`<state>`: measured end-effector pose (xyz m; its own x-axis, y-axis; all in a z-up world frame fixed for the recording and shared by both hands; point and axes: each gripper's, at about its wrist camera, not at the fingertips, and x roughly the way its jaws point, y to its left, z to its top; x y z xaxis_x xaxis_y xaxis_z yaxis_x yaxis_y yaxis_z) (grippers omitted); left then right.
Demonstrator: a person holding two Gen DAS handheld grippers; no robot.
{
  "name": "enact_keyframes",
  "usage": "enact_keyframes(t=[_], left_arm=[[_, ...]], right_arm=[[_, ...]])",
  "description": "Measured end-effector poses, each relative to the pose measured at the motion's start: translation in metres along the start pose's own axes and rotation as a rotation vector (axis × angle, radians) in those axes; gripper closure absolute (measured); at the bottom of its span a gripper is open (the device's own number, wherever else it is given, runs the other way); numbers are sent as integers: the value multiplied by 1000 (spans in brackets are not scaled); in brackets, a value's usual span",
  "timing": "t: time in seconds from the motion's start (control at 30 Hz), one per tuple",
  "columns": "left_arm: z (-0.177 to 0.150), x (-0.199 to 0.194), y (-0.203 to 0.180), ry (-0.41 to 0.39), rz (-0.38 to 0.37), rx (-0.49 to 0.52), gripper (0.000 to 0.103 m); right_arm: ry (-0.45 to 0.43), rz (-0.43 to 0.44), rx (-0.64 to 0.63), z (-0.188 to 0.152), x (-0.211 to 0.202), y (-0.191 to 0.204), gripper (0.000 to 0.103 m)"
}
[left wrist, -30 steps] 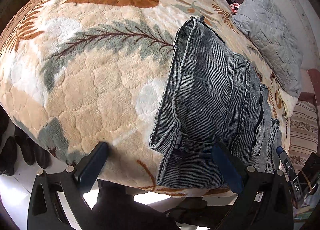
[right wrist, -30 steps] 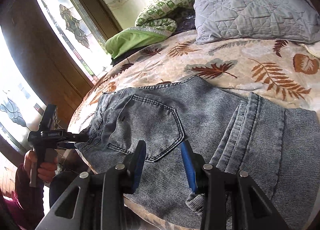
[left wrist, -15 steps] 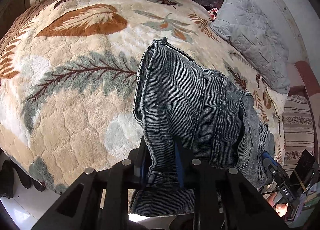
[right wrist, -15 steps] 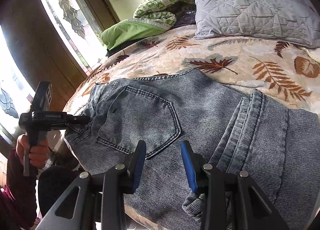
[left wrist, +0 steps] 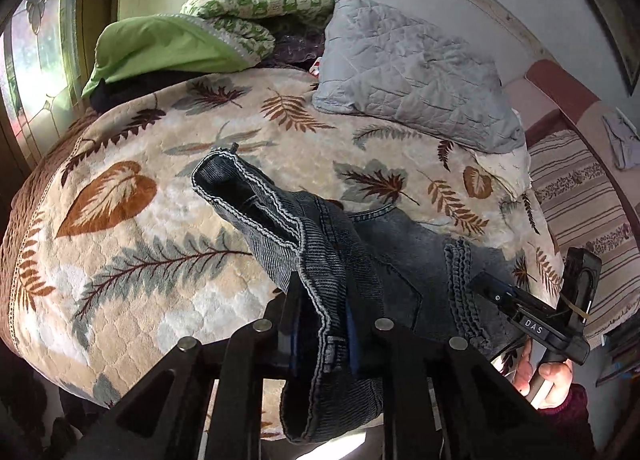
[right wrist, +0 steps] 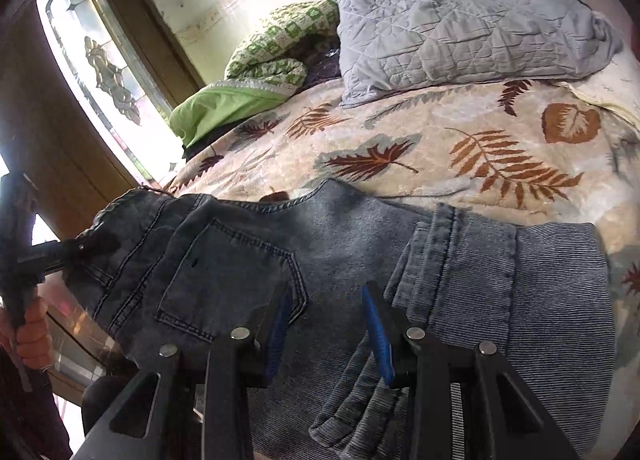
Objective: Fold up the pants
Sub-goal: 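Lift the held end with the left tool, fold it over, and release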
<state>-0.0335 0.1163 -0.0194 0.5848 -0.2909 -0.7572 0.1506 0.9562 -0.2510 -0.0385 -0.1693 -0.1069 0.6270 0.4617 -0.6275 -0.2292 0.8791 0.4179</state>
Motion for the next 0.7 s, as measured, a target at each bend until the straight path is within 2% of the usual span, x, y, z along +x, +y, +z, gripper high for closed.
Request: enact_keyframes(t=[0.13, 0.23, 0.4, 0.57, 0.6, 0.67, 0.7], left_arm=[[11, -3, -53, -11, -32, 120, 85], [15, 5, -99, 10, -66, 212, 85], [7, 42, -179, 101, -134, 344, 85], [-17, 101, -253, 229, -199, 398, 86], [-21, 111, -267, 246, -214, 400, 86], [-25, 125, -293, 248, -249, 412, 100], [-27, 130, -303, 264, -278, 411, 100]], right_arm=[[-85, -38, 107, 12, -23, -32, 63], [-162, -92, 202, 17, -44, -64, 63], [-262, -177, 383, 16, -78, -118, 63], [-318, -242, 496, 10, -100, -154, 63], [-325, -252, 513, 9, -103, -160, 63], [-342, -276, 540, 7, -109, -170, 63], [-351, -285, 554, 7, -112, -175, 63]])
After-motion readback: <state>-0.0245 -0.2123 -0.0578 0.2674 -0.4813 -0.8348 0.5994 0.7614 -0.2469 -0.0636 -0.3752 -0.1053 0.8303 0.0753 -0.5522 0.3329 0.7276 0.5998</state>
